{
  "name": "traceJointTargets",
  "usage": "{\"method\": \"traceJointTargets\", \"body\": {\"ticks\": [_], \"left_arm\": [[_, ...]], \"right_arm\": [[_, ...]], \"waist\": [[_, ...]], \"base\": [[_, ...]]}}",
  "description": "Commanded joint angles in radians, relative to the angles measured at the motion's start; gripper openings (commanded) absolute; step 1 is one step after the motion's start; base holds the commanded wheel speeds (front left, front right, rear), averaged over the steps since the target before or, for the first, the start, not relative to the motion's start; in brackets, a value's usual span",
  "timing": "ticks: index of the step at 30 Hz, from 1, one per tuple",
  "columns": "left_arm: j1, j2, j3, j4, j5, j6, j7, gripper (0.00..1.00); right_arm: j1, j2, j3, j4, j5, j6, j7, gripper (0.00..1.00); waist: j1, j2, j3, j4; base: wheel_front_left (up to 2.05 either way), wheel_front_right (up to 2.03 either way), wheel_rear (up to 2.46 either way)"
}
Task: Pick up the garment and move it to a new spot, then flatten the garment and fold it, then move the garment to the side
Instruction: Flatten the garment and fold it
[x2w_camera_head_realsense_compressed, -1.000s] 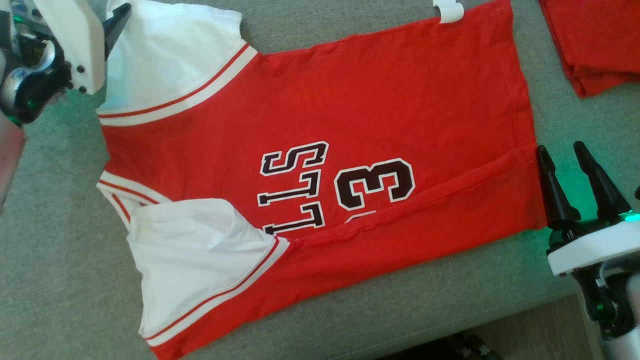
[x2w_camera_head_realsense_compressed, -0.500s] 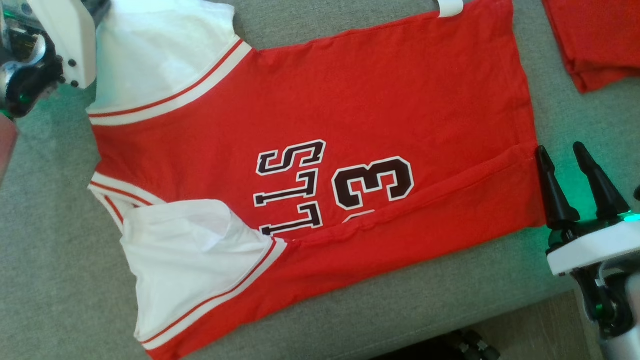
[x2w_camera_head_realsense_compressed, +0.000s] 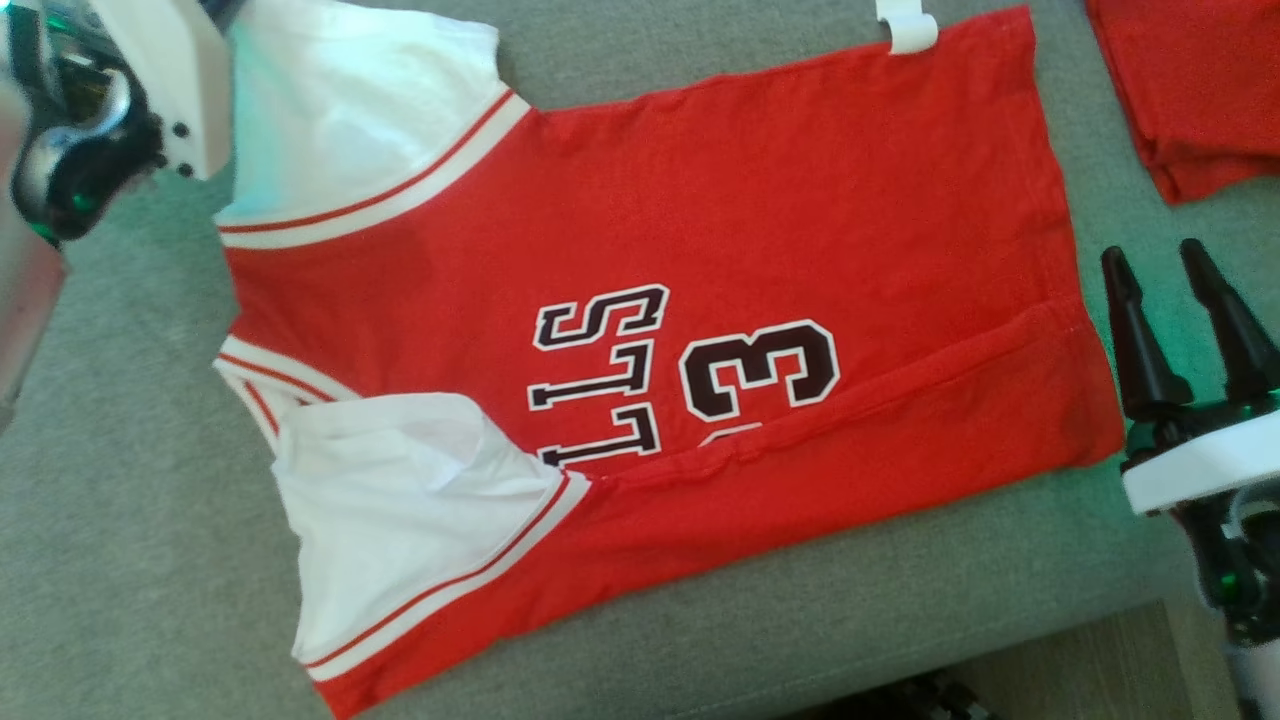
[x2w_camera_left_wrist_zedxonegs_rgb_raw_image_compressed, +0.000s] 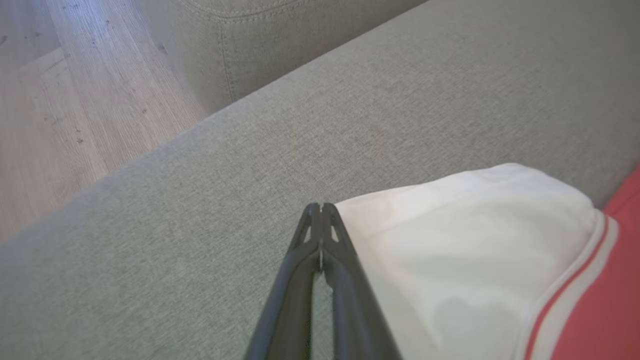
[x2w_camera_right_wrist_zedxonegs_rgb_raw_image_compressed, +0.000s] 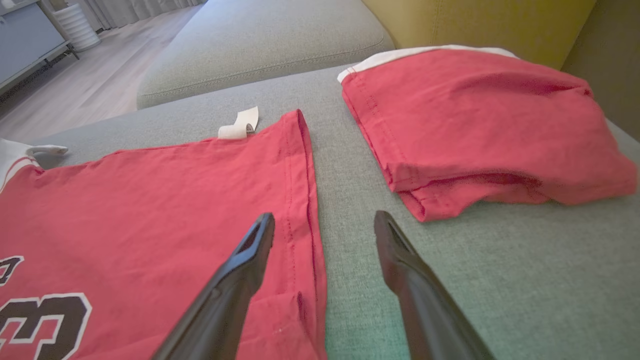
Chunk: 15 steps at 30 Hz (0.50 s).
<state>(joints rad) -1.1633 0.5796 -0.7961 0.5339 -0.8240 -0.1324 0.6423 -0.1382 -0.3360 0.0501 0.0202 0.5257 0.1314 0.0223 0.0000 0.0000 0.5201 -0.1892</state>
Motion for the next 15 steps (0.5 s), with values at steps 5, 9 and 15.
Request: {"method": "traceJointTargets", "body": {"ticks": [5,9,15], "left_arm": [[-0.060,0.050,-0.001,-0.079,-0.031,0.002,-0.045,0.00],[-0.061,0.056,-0.038,-0.130,-0.057,0.002,-0.059,0.00],[-0.075,0.063,-0.093,-0.190,-0.077,0.002,-0.076,0.00]], "right_arm": [[-0.024,-0.052,-0.001,-0.040,0.004,-0.001,0.033,1.00],[-0.077,-0.050,0.012,-0.012,0.007,-0.001,0.076,1.00],[-0.278,-0.054,0.065,0.124,0.014,-0.001,0.185,1.00]], "waist": [[0.0000,0.0000,-0.040,0.032],[0.0000,0.0000,-0.057,0.050],[0.0000,0.0000,-0.059,0.079]], "base": [[0.00,0.00,0.00],[0.00,0.00,0.00],[0.00,0.00,0.00]]}}
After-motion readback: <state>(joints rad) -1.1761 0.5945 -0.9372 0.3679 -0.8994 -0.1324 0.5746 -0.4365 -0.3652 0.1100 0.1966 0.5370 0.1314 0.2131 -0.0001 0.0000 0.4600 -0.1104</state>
